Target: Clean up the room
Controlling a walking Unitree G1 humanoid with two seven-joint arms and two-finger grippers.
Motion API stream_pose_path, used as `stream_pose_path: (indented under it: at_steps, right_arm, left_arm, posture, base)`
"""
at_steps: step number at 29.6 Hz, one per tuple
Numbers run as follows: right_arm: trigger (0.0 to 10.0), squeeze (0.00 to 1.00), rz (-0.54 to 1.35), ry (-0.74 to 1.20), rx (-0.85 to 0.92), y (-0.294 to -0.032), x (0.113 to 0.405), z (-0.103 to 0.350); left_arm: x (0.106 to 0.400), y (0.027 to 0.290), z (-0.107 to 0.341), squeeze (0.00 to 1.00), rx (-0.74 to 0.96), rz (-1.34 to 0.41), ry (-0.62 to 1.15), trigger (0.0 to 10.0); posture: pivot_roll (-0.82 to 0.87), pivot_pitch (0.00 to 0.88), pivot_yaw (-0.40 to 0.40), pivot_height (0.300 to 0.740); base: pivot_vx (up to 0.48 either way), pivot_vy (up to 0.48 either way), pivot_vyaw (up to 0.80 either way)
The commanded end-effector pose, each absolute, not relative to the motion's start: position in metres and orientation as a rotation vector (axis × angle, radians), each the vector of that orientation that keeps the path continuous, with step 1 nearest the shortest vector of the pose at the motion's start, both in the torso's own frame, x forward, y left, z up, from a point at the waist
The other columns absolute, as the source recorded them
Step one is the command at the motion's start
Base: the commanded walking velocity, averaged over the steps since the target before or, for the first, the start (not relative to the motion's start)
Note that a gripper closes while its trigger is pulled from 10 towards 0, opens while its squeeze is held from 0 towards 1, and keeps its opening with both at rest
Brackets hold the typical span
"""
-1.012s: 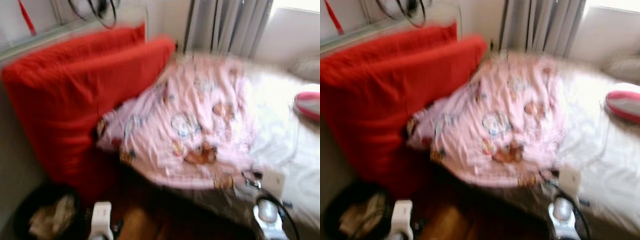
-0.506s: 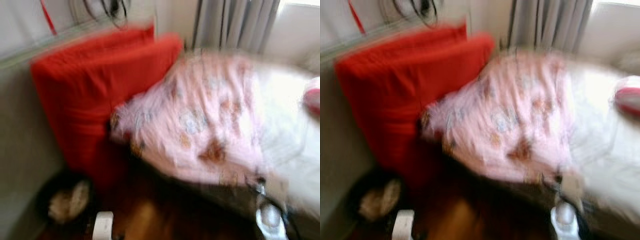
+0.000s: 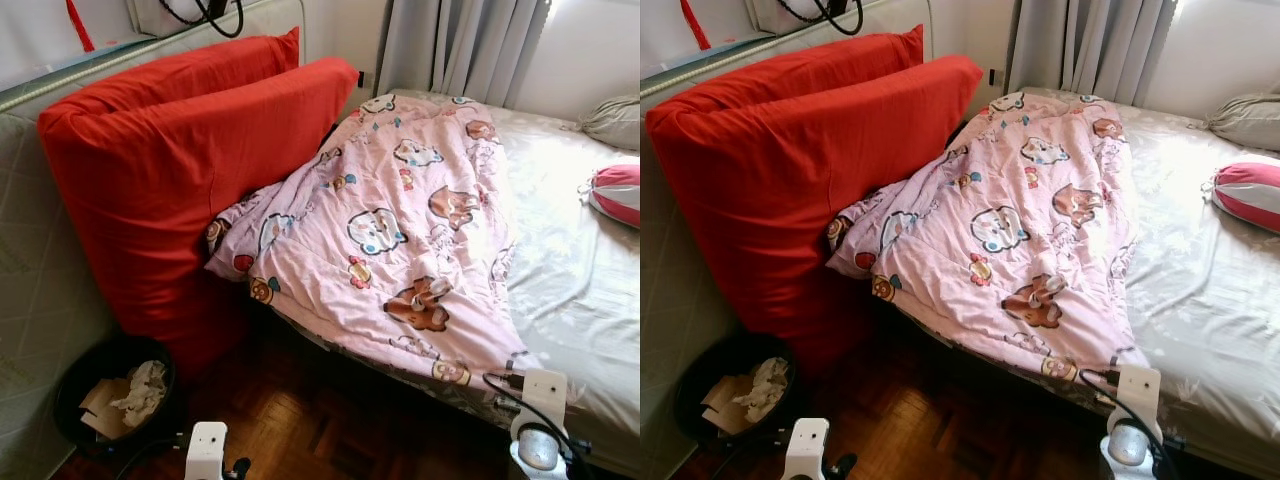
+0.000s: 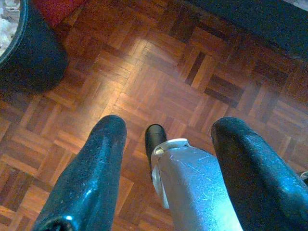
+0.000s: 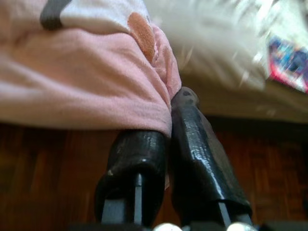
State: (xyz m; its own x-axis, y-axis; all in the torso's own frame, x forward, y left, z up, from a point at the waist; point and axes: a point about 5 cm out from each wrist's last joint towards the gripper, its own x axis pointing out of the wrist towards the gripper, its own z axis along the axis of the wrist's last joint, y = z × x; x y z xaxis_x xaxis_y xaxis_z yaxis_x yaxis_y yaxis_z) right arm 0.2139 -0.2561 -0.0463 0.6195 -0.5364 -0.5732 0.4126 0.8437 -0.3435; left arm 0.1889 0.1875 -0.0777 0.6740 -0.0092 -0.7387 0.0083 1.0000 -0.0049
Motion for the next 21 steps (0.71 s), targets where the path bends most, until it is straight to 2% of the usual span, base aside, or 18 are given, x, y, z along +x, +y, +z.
stream_pose_path:
  at_steps: [1,8,18,19,20,21]
  right_arm:
    - [10.0,0.0,-0.533,0.802,-0.18,-0.257,0.201,-0.056]
    - [10.0,0.0,-0.536,0.895,-0.157,-0.257,0.183,-0.067]
    - [10.0,0.0,-0.525,0.92,-0.121,-0.253,0.178,-0.071]
    - [10.0,0.69,-0.525,0.92,-0.119,-0.253,0.178,-0.071]
    - [10.0,0.69,-0.525,0.921,-0.117,-0.253,0.178,-0.071]
    - [10.0,0.77,-0.524,0.926,-0.125,-0.253,0.177,-0.072]
  left_arm:
    - [0.186,0.185,-0.08,0.0,0.002,-0.02,0.852,10.0]
    - [0.185,0.184,-0.08,0.0,0.012,-0.035,0.86,10.0]
    - [0.185,0.183,-0.081,0.0,0.019,-0.042,0.863,10.0]
    - [0.185,0.183,-0.081,0.0,0.019,-0.042,0.862,10.0]
    - [0.185,0.183,-0.081,0.0,0.019,-0.042,0.862,10.0]
    - [0.185,0.182,-0.081,0.0,0.02,-0.044,0.861,10.0]
  posture:
    - [0.11,0.053,-0.049,0.74]
    - [0.11,0.054,-0.048,0.74]
    - [0.11,0.053,-0.044,0.74]
    - [0.11,0.055,-0.043,0.74]
    - [0.11,0.054,-0.043,0.74]
    - [0.11,0.052,-0.044,0.74]
  base:
    - [0.0,0.0,0.0]
    - [0.0,0.0,0.0]
    - [0.0,0.0,0.0]
    - [0.0,0.0,0.0]
    - [0.0,0.0,0.0]
    - [0.0,0.0,0.0]
